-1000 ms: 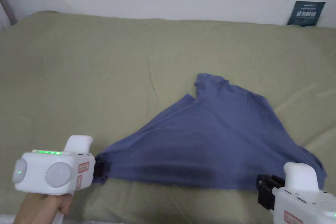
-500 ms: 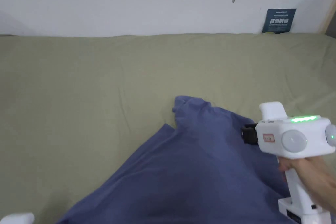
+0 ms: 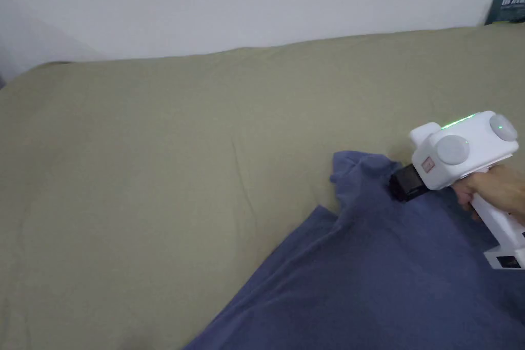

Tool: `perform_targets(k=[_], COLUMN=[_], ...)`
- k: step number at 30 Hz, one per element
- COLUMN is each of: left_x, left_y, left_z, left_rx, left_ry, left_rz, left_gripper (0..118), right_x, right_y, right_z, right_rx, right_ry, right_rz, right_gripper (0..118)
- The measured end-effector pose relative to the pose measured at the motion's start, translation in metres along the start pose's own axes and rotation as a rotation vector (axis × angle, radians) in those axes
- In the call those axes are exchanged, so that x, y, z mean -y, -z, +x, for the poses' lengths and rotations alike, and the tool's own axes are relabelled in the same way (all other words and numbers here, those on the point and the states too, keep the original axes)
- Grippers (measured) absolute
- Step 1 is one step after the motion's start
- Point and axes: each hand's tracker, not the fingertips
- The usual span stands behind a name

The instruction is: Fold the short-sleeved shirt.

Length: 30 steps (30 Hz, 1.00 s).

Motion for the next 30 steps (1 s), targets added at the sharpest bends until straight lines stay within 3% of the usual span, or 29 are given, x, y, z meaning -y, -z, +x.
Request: perform_targets(k=[1,2,3,4,5,6,7,8,10,12,17,21,30], left_x=[0.000,0.000,0.000,-0.001,0.000,0.001,0.001,0.001,0.005,0.003,-0.003,-0.019,-0.112], left_y=[-0.001,-0.002,-0.001,-0.001,0.000,0.001,0.002,0.002,0.003,0.001,-0.014,-0.033,-0.107], left_z=[0.002,0.003,0.003,0.004,0.004,0.004,0.005,0.005,0.000,-0.002,-0.004,0.004,0.028], left_rx=[0.003,0.001,0.002,0.005,0.004,0.004,-0.001,0.003,0.003,0.006,0.012,0.016,-0.023], left_ry=[0.006,0.006,0.006,0.006,0.005,0.008,0.011,0.007,0.008,-0.002,-0.044,-0.069,-0.040], left_rz=[-0.001,-0.001,0.000,-0.002,-0.004,-0.003,-0.007,-0.010,-0.009,-0.005,0.044,0.099,0.309], left_gripper=[3,3,3,3,3,3,3,3,3,3,3,3,3], right_x=[-0.001,-0.002,-0.002,-0.003,-0.001,-0.001,0.001,0.005,0.012,0.020,0.041,0.059,0.092], right_y=[-0.001,-0.004,-0.008,-0.013,-0.020,-0.027,-0.032,-0.037,-0.052,-0.073,-0.151,-0.226,-0.407], right_z=[-0.002,-0.004,0.000,0.000,-0.004,-0.007,-0.005,-0.006,-0.003,0.001,0.023,0.035,0.072], right_rx=[0.011,0.005,-0.045,-0.122,-0.080,-0.075,-0.078,-0.055,-0.107,-0.075,-0.096,-0.066,0.000], right_ry=[-0.014,-0.009,0.007,0.032,0.018,-0.017,-0.033,-0.046,-0.026,-0.034,0.029,0.031,0.121], right_rz=[-0.005,-0.016,-0.035,-0.040,-0.022,-0.009,-0.005,0.016,-0.008,0.055,0.148,0.248,0.525], right_gripper=[105,84,71,52,18,18,4,4,4,4,4,4,4])
